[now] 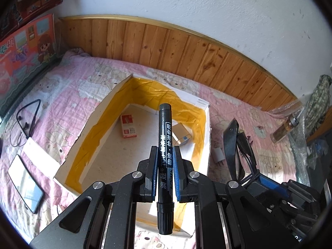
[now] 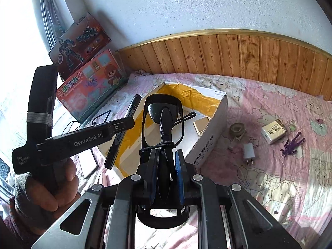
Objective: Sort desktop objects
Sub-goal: 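Carry the marker with the left gripper while the right gripper carries the glasses to the box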
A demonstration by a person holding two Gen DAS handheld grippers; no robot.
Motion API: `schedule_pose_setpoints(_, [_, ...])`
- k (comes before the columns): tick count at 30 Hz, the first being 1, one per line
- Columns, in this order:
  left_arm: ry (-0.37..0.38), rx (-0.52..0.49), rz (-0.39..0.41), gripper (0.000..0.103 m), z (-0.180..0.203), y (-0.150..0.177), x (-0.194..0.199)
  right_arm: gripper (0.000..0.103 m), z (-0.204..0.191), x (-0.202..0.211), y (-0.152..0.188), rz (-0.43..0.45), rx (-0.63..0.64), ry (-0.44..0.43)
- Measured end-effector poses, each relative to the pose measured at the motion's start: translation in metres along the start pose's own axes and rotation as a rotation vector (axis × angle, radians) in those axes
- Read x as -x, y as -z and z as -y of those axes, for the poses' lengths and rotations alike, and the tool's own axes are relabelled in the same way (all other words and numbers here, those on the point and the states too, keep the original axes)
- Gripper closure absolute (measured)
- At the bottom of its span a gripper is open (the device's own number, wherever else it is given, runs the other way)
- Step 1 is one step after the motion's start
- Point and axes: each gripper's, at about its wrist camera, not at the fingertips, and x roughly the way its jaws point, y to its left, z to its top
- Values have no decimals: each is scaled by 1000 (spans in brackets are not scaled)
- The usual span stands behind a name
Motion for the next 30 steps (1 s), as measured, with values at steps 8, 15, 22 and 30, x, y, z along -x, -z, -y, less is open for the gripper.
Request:
schedule_pose_setpoints(8, [-43,7,-23,91,-13,-3,-19,86,-10,-31,-22,-38,14,3])
schedule_pose_setpoints(15, [-63,35,-55,91,-27,-7,-36,86,-13,-60,-40,-80,20,19])
schedule_pose_setpoints(22, [-77,76,-125,91,-43,-10,-60,86,-13,-97,-54,-144,15,35])
schedule_pose_setpoints(30, [-64,148,-212,90,-69,-12,-80,86,-10,-148,-70,-244,-4,66])
